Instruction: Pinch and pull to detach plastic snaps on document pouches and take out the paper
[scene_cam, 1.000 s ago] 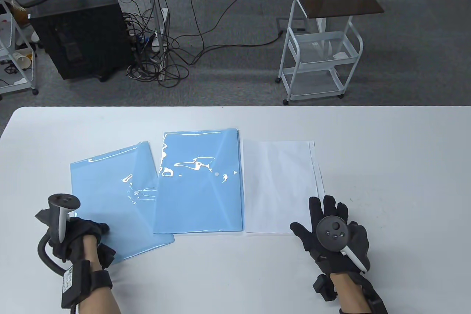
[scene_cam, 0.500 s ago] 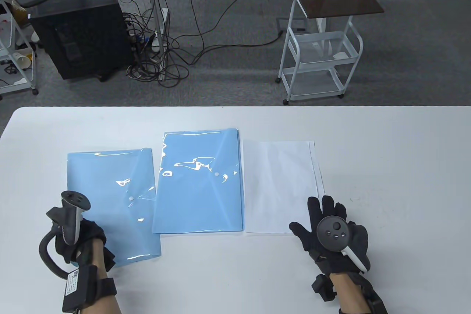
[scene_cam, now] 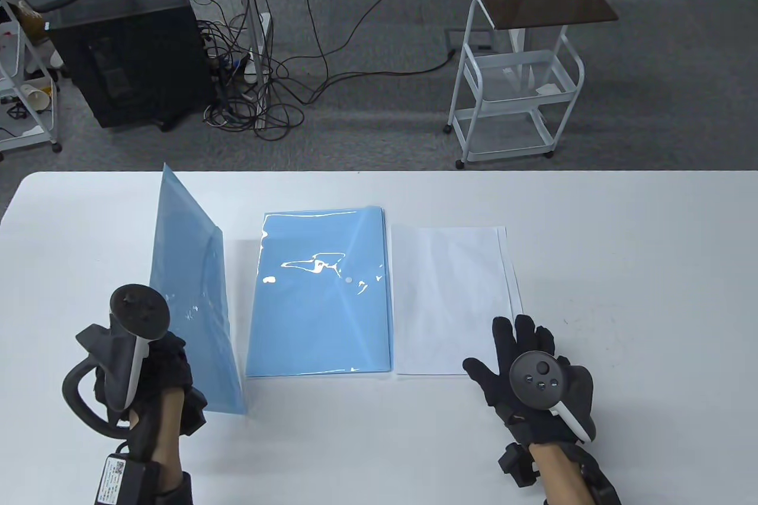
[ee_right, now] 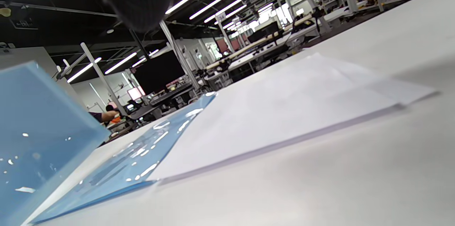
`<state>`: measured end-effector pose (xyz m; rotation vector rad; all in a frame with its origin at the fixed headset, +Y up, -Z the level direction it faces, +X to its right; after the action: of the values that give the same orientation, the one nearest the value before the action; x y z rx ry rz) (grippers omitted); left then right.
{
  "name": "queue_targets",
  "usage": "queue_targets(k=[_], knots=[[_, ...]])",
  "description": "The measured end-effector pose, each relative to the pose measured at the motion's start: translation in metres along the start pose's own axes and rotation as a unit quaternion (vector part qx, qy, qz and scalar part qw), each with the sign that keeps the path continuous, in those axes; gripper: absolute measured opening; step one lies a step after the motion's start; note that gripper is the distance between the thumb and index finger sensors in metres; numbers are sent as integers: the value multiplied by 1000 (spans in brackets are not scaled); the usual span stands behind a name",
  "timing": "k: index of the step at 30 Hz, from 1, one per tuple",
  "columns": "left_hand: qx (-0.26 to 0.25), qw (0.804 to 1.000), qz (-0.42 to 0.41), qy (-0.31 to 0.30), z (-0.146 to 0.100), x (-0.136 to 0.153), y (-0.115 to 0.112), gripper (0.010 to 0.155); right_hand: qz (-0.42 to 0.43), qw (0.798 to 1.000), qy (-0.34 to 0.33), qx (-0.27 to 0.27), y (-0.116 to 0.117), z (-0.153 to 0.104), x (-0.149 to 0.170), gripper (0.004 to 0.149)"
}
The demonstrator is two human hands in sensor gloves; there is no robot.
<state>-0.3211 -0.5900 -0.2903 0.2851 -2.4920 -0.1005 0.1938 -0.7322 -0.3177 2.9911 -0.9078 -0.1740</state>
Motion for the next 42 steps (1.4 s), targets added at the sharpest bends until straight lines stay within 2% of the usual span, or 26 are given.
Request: queue_targets(k=[5,10,13,17,23,26,31,36,42], knots=[[5,995,-79,-58,-24,-23,5,46,2,1000,3,2,-1,-1,1,85],[32,984,-138,-105,-42,-40,-17,46,6,1000,1,4,-1,-2,1,85],[85,969,-196,-122,-46,-46,-43,46,7,1000,0,4,-1,-2,1,85],[182,934,-273,-139,-48,-48,-90,46,12,1000,-3,6,-3,-3,1,85],[301,880,-350,-111,-51,-38,-152,47,11,1000,-5,6,-3,-3,0,85],[346,858,-368,-90,-56,-31,-177,47,9,1000,-4,2,-1,-2,0,85],[388,838,-378,-63,-60,-22,-205,47,8,1000,-6,-5,3,-5,-2,85],[398,842,-361,-44,-61,-17,-219,47,0,1000,-12,-12,8,-7,-7,85],[395,862,-315,-31,-60,-14,-229,48,-10,1000,-17,-22,15,-6,-14,86]])
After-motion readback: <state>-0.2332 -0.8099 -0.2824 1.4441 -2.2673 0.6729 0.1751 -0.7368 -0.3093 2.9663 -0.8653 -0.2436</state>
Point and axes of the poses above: the tracker on the back of each hand, its own x axis roughly to the little-finger side, its own z axis roughly from the wrist to the fingertips, y = z × x, the point moved 5 cm from there along z, roughly from the wrist to the fingertips, and after that the axes turned 6 degrees about z, right-handed, at the moved point
